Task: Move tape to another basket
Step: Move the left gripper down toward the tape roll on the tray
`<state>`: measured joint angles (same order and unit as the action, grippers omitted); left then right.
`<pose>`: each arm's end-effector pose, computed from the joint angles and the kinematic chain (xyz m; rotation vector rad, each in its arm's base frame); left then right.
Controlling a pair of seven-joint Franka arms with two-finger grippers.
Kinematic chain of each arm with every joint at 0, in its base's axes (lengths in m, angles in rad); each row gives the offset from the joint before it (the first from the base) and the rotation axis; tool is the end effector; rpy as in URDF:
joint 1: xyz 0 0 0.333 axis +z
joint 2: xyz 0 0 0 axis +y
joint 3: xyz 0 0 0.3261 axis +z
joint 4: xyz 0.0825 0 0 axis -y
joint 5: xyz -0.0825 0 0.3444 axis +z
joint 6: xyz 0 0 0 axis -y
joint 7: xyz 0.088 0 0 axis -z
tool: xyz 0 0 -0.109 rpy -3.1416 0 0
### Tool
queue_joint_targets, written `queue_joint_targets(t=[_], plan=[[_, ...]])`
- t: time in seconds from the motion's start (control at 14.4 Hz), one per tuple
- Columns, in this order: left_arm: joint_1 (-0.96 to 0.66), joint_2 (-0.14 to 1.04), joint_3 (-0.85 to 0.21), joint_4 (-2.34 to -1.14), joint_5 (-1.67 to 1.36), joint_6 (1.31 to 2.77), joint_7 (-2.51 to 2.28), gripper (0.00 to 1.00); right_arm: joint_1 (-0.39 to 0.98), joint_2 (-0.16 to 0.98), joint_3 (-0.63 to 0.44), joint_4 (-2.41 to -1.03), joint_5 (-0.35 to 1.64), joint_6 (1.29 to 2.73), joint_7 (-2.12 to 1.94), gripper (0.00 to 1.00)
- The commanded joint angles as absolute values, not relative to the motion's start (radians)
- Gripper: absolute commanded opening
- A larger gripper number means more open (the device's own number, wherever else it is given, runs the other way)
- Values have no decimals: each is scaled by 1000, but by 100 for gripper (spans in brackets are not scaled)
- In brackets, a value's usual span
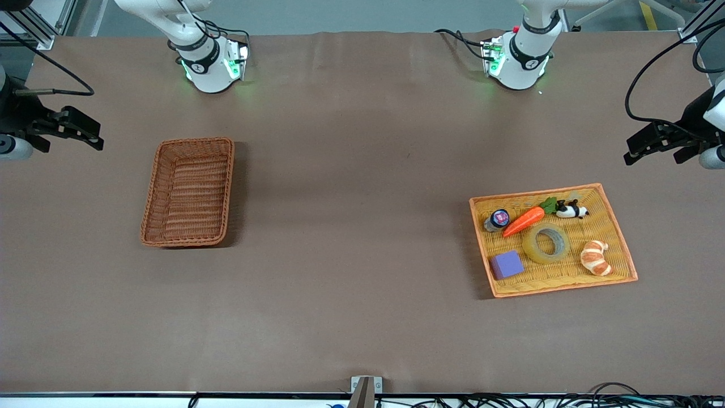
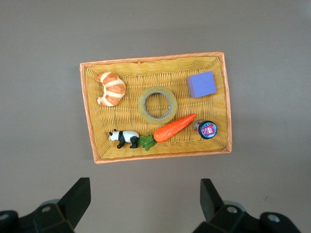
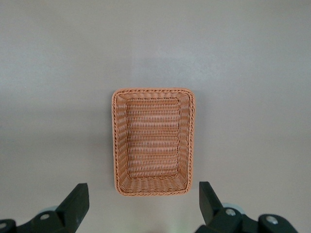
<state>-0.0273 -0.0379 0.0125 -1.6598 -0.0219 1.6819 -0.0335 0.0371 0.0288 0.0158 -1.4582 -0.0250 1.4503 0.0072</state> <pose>0.5125 -0.0096 0.6233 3.1163 0.0319 0.0927 0.5115 0.0240 0.6555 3.1149 0.0672 -0.0560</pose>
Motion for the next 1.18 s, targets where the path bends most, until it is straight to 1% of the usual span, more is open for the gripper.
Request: queue_joint_targets(t=[0.0,0.35,0.49,0.63,0.77,0.91,1.11], plan=[[-29,-46,11,-1663,-18,1675,-34,99,25,8,25,-1471,-21,1447,-2,100],[-28,-23,11,-1655,-17,1674,-25,100,23,8,25,-1471,-21,1447,-2,100],[-34,15,11,-1655,-17,1678,-32,100,25,8,23,-1471,-21,1445,-2,100],[-37,52,9,-1658,-9,1733,-40,100,23,6,23,-1473,-20,1443,-2,100],[-26,64,8,-1672,-14,1753,-22,95,23,8,23,-1473,-21,1445,-2,100],[-26,125,9,-1672,-17,1788,-21,93,23,6,23,-1476,-20,1443,-2,100],[-23,222,9,-1677,-20,1893,-23,93,23,5,23,-1474,-21,1437,-2,100]])
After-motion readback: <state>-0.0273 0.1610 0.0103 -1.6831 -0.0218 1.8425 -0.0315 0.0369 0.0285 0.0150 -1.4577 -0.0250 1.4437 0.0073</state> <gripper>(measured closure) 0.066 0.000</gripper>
